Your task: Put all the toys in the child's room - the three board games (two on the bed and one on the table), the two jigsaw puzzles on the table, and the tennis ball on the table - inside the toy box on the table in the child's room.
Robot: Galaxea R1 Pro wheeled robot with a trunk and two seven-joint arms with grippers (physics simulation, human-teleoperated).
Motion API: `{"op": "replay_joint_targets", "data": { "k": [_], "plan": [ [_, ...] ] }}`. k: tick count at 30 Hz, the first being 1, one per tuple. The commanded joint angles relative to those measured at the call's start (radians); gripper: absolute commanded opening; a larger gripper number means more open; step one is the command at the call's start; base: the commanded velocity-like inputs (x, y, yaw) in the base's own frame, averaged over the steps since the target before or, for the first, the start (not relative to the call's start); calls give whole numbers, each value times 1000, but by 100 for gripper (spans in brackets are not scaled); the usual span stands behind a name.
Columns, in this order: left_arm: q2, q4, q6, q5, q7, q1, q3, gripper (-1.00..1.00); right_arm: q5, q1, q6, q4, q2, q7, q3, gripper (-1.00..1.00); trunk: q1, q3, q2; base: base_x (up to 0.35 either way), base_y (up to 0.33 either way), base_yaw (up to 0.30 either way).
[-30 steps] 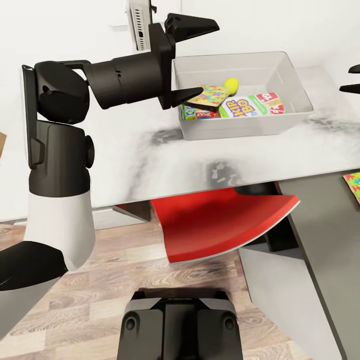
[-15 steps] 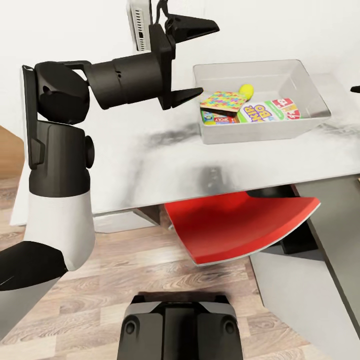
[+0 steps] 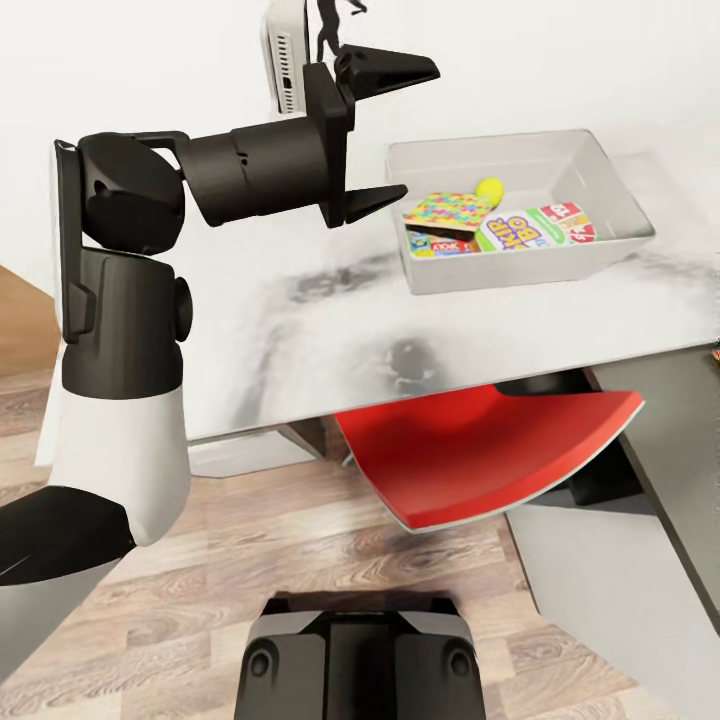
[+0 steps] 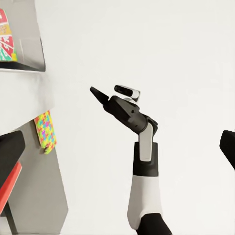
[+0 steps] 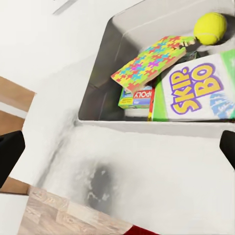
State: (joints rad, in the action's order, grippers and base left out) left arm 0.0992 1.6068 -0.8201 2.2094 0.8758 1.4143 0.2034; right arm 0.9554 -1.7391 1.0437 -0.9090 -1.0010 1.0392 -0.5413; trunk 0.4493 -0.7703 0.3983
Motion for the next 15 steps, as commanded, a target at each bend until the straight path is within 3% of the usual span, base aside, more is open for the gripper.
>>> {"op": "replay_joint_targets", "data": {
  "k": [1,5,15],
  "plan": [
    [1,0,-1,9,10,1,-1,100,3,-3,3,1,-2,4,-6,100,1,0,2,0,37,-131],
    [1,0,-1,9,10,-4,13,100,3,31,3,1,-21,4,-4,100,1,6,2,0,24,-160],
    [2,-2,6,8,11,-8,28,100,5,74,3,1,-41,4,0,100,1,18,2,0,11,-206]
  ]
}}
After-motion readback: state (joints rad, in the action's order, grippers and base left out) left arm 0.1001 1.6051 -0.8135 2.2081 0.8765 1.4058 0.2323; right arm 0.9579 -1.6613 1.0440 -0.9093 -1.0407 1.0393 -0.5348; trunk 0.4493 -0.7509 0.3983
